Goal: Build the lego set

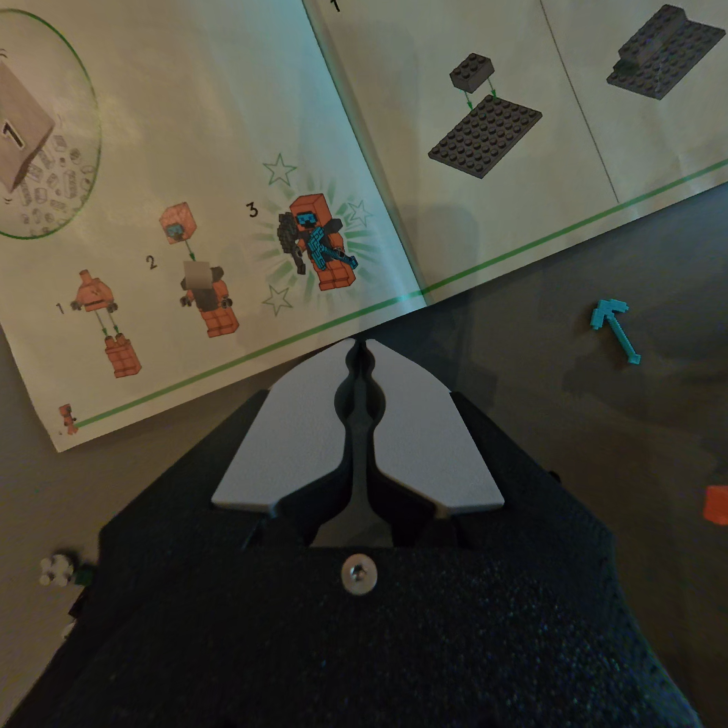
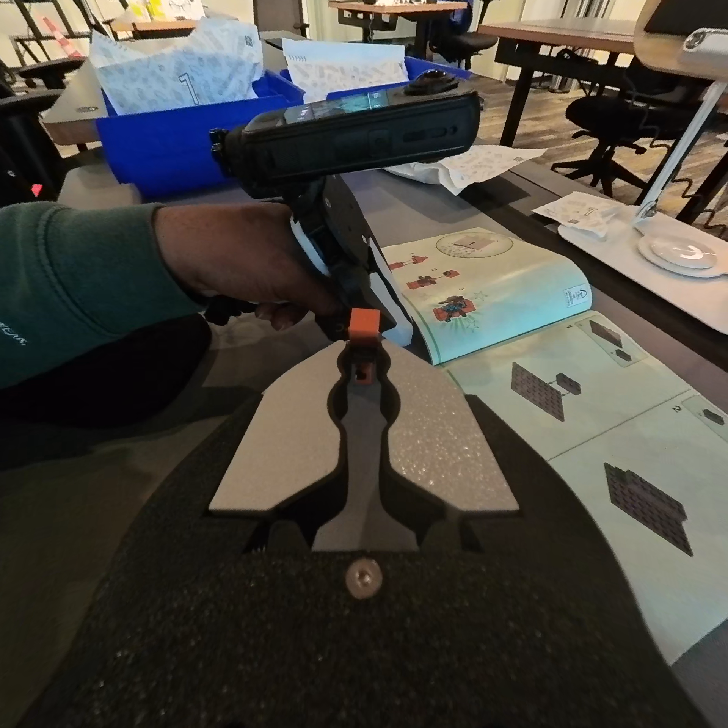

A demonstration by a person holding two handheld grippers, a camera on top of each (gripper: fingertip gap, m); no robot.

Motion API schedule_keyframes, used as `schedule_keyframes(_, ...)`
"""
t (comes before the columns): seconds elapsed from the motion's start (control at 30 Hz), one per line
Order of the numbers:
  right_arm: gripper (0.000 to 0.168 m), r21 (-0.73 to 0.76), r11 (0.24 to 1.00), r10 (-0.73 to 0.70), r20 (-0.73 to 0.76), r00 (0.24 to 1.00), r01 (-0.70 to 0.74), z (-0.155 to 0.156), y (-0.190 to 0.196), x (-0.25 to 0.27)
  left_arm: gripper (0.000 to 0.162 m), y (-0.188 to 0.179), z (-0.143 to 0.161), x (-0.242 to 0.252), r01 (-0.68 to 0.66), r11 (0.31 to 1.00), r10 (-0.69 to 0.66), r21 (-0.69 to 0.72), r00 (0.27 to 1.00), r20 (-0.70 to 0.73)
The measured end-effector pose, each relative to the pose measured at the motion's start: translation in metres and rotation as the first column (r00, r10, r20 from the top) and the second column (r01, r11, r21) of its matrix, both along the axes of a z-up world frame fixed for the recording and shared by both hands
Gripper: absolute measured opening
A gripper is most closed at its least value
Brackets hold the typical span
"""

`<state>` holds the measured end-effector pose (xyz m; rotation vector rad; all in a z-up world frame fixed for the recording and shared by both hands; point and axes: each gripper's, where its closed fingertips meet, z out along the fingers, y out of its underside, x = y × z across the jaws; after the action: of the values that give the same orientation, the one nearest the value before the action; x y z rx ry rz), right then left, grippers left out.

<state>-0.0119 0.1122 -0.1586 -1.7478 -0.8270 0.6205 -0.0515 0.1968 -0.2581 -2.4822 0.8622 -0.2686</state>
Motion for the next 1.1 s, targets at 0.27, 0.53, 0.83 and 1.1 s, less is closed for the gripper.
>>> schedule_keyframes(0.27, 0.011, 0.003, 1.000, -0.004, -0.005, 1.000, 0.005, 0.000, 0.001, 0.002, 0.000, -0.015, 0.031, 0.006, 0.052, 0.994, -0.060, 0.100, 0.995, 0.081)
schedule_keyframes(0.53, 0.011, 0.006, 1.000, 0.019, -0.012, 1.000, -0.019, -0.002, 0.001, 0.000, 0.000, -0.048, 0.078, -0.006, 0.090, 0.963, -0.147, 0.253, 0.966, 0.213)
schedule_keyframes(0.83, 0.011, -0.013, 0.985, 0.170, -0.139, 0.976, -0.174, 0.007, -0.014, -0.017, 0.000, -0.097, 0.113, -0.004, 0.184, 0.909, -0.356, 0.375, 0.812, 0.463)
schedule_keyframes(1.1, 0.011, -0.146, 0.945, 0.261, -0.201, 0.944, -0.293, -0.003, -0.029, -0.035, 0.000, -0.121, 0.116, -0.006, 0.236, 0.866, -0.450, 0.440, 0.752, 0.482)
